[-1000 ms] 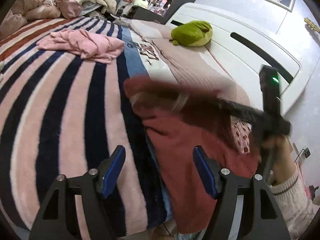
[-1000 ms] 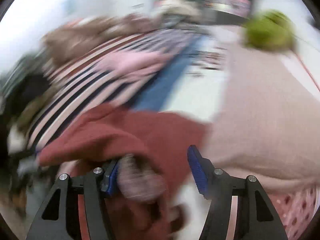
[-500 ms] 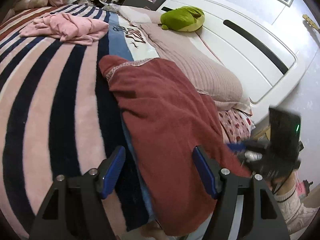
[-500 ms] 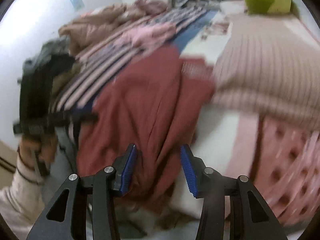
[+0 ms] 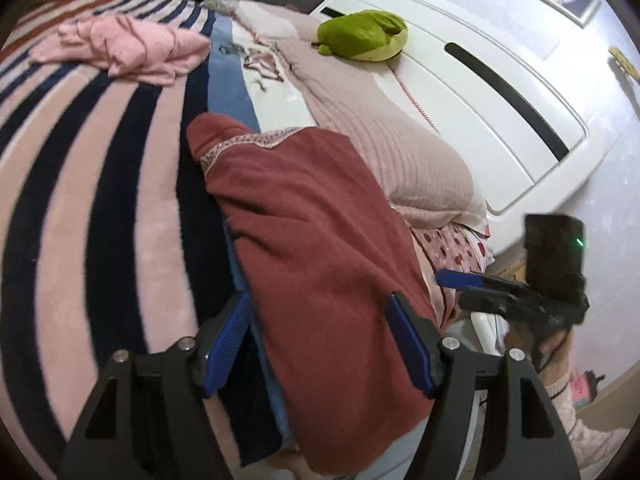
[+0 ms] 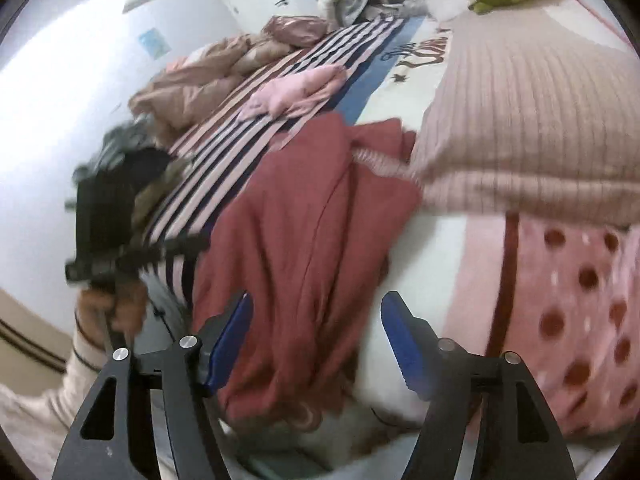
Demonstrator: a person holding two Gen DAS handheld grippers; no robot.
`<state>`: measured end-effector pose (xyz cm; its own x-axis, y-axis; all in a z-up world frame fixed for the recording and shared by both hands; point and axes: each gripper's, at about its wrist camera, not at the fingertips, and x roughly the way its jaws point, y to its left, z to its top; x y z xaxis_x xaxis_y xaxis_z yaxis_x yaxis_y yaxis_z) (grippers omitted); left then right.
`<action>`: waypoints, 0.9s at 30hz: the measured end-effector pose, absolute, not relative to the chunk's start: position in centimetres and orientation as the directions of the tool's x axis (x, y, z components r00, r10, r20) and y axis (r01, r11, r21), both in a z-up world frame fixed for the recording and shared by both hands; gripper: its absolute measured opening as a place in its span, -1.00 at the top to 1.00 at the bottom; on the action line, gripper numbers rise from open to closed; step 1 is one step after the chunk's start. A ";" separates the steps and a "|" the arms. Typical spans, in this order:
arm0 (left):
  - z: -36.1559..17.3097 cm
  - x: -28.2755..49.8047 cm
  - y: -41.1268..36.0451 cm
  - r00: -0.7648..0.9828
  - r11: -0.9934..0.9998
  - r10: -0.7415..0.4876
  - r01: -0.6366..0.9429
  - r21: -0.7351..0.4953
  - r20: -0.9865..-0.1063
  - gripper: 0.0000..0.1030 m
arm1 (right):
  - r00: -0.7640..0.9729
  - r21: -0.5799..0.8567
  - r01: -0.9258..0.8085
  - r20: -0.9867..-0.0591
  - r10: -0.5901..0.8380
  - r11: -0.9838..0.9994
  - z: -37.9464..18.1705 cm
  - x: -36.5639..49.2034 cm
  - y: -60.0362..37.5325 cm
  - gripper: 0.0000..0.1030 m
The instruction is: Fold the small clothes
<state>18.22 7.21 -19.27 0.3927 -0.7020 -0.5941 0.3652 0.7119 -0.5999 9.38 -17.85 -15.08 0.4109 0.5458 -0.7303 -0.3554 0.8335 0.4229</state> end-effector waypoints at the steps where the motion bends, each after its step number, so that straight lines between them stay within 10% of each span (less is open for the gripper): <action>1: -19.8 18.8 6.9 0.378 0.706 -0.708 0.351 -0.615 -0.597 -0.29 | 0.370 0.454 -0.339 -0.741 0.561 0.824 -16.0 11.0 -17.8 -0.25; 4: -21.2 19.8 6.0 0.349 0.701 -0.712 0.318 -0.638 -0.609 0.35 | 0.216 0.530 -0.321 -0.766 0.606 0.785 -19.8 14.7 -16.2 -0.21; 6: -21.2 20.0 5.9 0.367 0.712 -0.701 0.305 -0.632 -0.612 0.79 | 0.231 0.554 -0.320 -0.741 0.631 0.768 -20.3 15.9 -15.4 0.41; 9: -19.2 19.8 6.4 0.432 0.744 -0.664 0.296 -0.600 -0.610 0.81 | 0.250 0.569 -0.308 -0.725 0.642 0.763 -19.9 16.6 -14.2 0.70; 27: 6.7 13.3 22.7 0.836 0.942 -0.297 0.178 -0.284 -0.462 0.81 | 0.402 0.439 -0.660 -0.479 0.780 0.610 1.5 16.1 3.5 0.74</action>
